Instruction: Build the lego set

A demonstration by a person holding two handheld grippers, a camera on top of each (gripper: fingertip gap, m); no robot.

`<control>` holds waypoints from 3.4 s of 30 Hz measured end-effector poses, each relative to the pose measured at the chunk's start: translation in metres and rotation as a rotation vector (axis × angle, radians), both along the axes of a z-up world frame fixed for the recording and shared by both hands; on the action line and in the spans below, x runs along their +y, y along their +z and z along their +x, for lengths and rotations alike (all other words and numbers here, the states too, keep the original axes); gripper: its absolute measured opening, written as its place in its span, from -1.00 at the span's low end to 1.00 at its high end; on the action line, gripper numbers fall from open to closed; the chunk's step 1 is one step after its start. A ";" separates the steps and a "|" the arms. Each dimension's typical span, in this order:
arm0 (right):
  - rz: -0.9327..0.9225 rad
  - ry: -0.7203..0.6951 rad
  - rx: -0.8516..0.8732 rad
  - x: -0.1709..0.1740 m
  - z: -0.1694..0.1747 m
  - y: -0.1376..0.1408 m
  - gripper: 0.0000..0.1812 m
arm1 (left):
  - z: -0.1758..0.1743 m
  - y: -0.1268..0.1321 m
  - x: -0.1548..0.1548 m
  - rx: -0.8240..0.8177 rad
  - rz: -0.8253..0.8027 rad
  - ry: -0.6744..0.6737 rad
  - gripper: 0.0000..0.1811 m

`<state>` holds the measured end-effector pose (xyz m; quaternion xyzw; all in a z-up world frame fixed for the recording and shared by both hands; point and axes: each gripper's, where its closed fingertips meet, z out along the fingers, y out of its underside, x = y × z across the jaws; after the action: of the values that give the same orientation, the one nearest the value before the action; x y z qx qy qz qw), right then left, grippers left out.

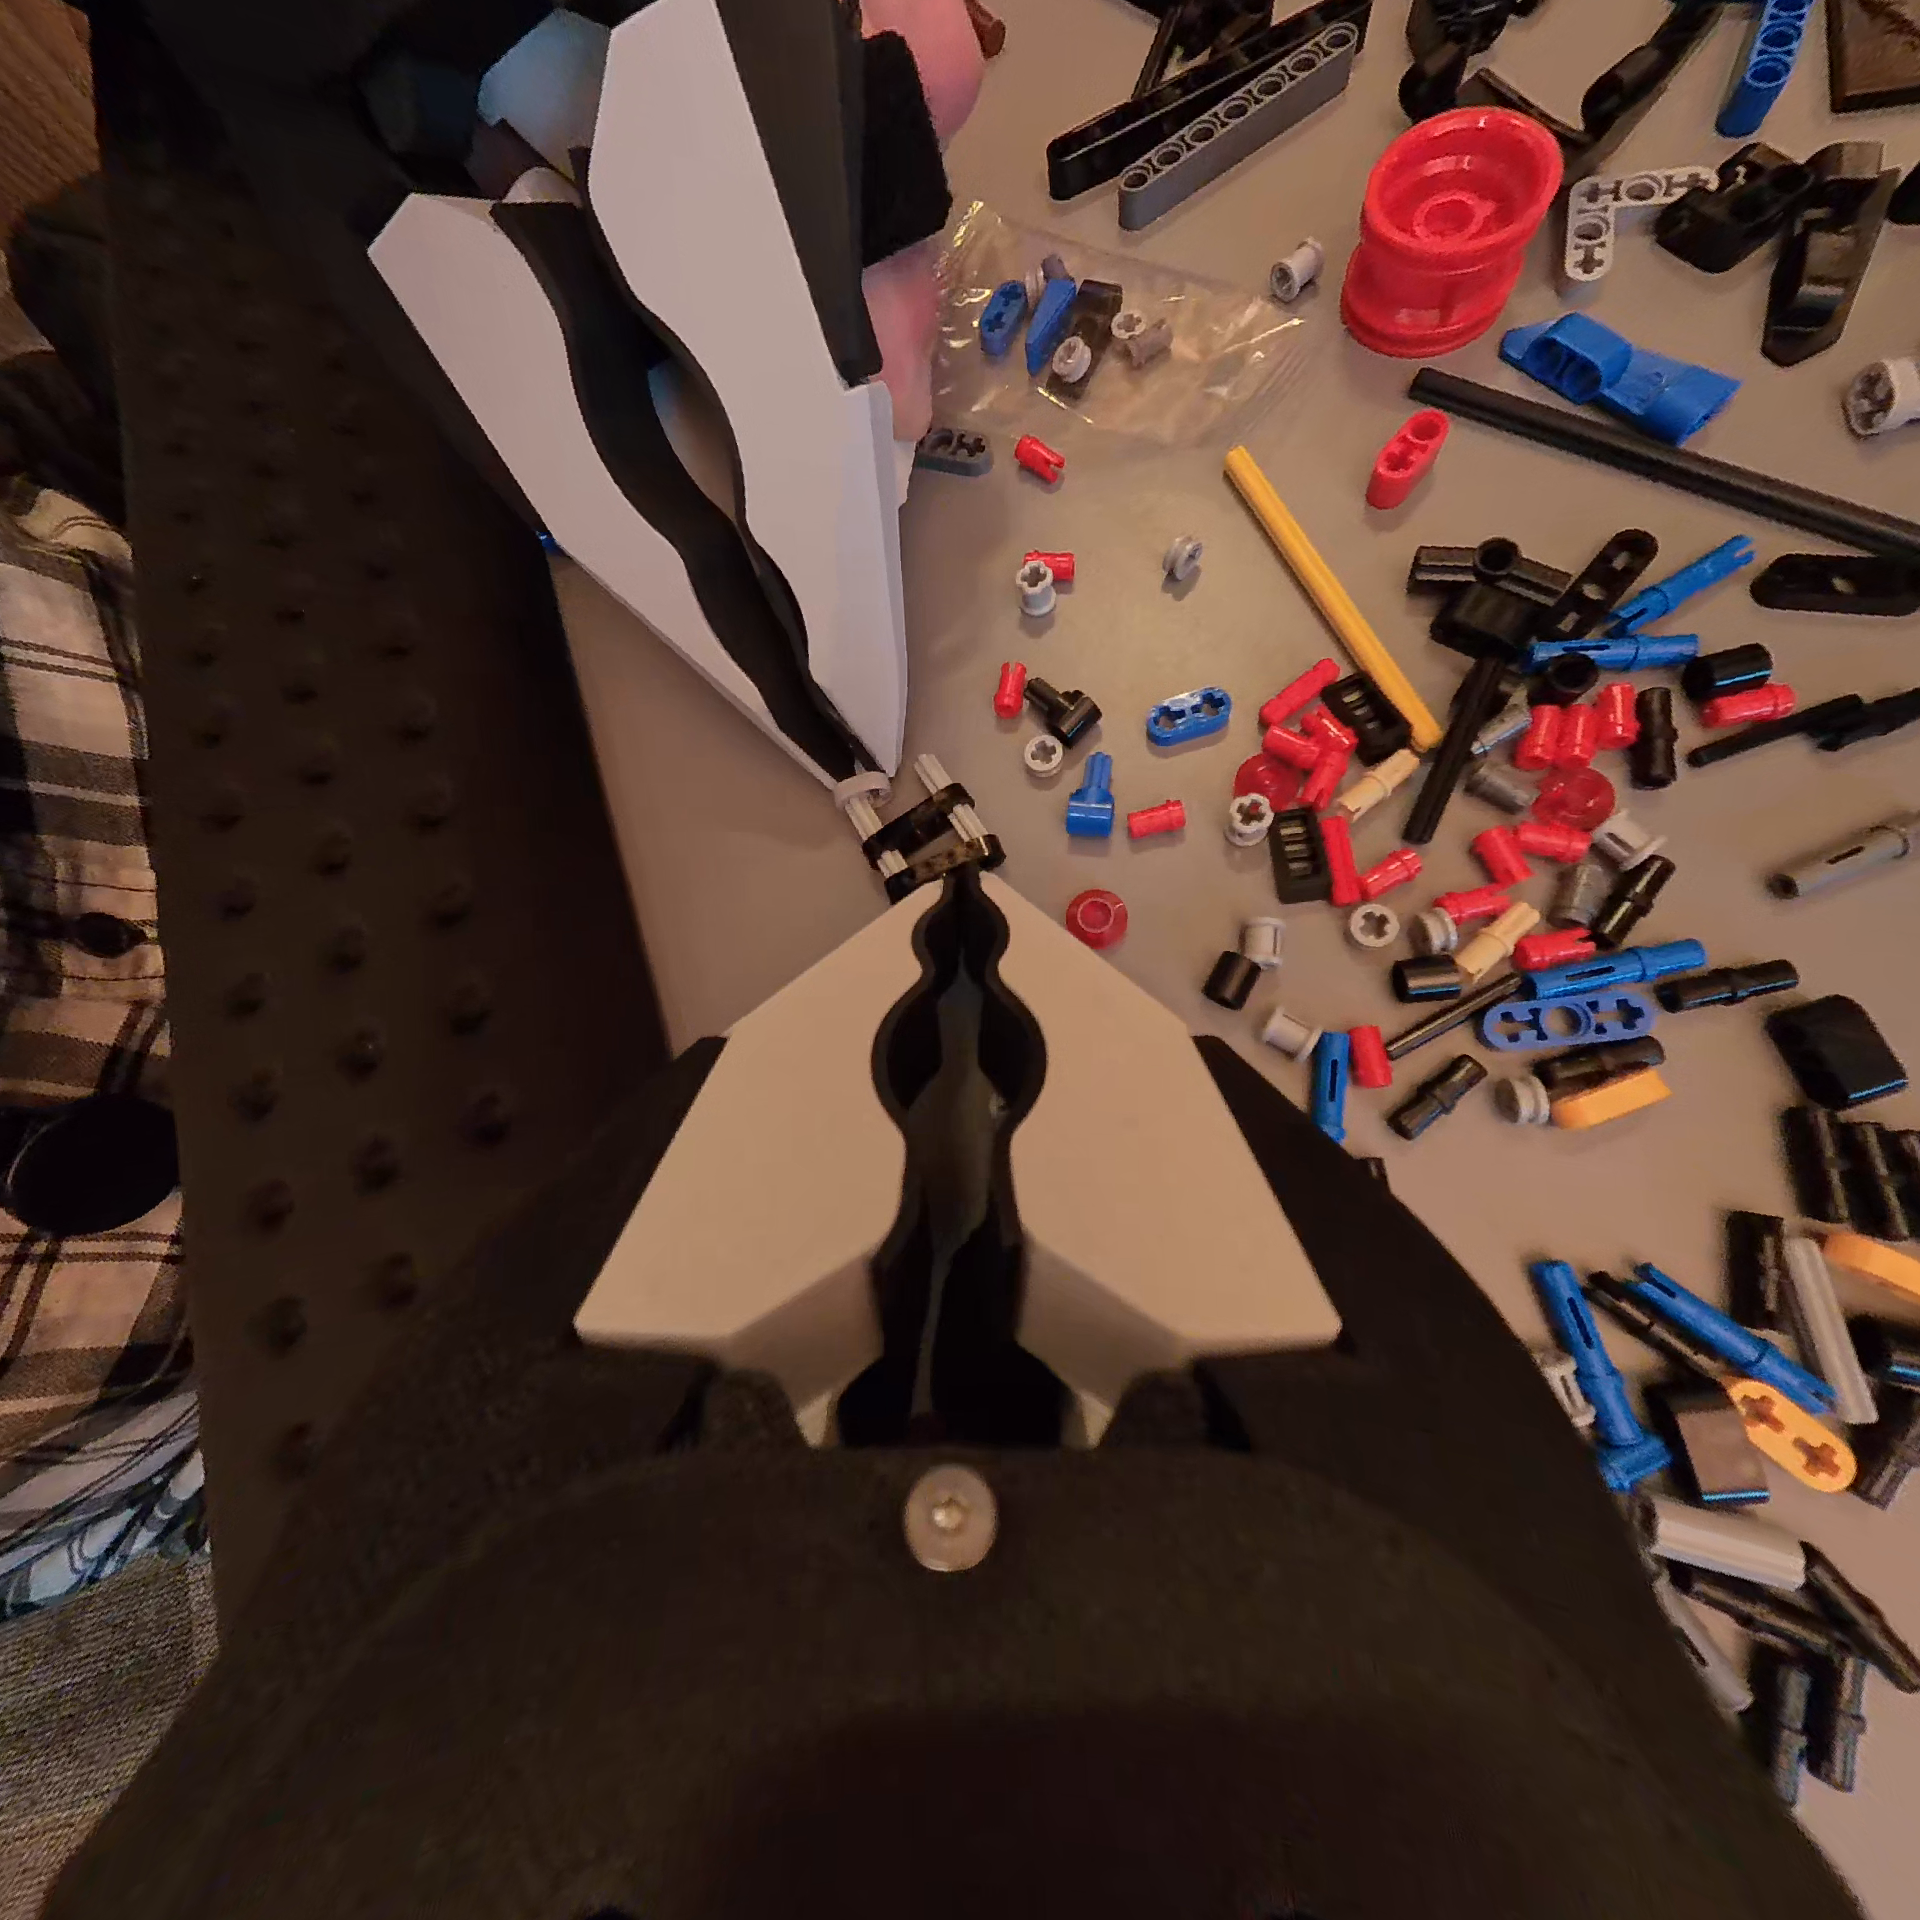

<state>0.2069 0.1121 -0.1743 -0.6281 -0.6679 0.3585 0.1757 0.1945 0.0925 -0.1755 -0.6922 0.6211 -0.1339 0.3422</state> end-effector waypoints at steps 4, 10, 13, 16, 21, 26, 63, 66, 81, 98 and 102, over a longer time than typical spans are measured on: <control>0.022 0.002 0.006 0.000 0.000 0.000 -1.00 | 0.000 0.000 0.000 -0.003 -0.008 0.018 -0.97; 0.089 -0.014 0.023 0.001 0.000 0.000 -1.00 | 0.000 0.000 0.000 -0.005 -0.014 0.023 -0.97; 0.122 -0.011 0.032 0.000 0.002 0.000 -1.00 | 0.000 0.000 0.000 -0.013 -0.024 0.029 -0.97; 0.106 0.010 0.033 -0.003 0.005 0.001 -1.00 | 0.000 0.000 0.000 -0.007 -0.021 0.020 -0.97; 0.081 0.061 0.035 -0.007 0.010 0.002 -0.88 | 0.000 0.000 0.001 -0.013 -0.031 0.012 -0.97; 0.109 0.081 0.049 -0.008 0.008 0.002 -0.98 | 0.002 0.000 0.001 -0.018 -0.032 0.003 -0.97; 0.117 0.028 0.034 -0.003 0.006 0.001 -1.00 | 0.015 0.003 0.016 -0.003 -0.025 0.000 -0.77; 0.114 0.019 0.033 -0.002 0.006 0.001 -1.00 | 0.016 0.002 0.015 -0.020 -0.033 0.004 -0.77; 0.115 0.054 0.033 -0.001 0.003 0.000 -1.00 | 0.019 0.003 0.014 -0.086 -0.045 0.024 -0.81; 0.171 0.021 0.047 0.001 0.001 0.000 -1.00 | 0.011 0.004 0.004 -0.018 -0.055 0.016 -0.52; 0.181 0.018 0.057 -0.003 -0.001 0.002 -1.00 | 0.005 0.003 0.002 0.004 -0.077 0.008 -0.71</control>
<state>0.2055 0.1094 -0.1723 -0.5932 -0.6979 0.3159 0.2476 0.2000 0.0943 -0.1728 -0.7077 0.6134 -0.1549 0.3145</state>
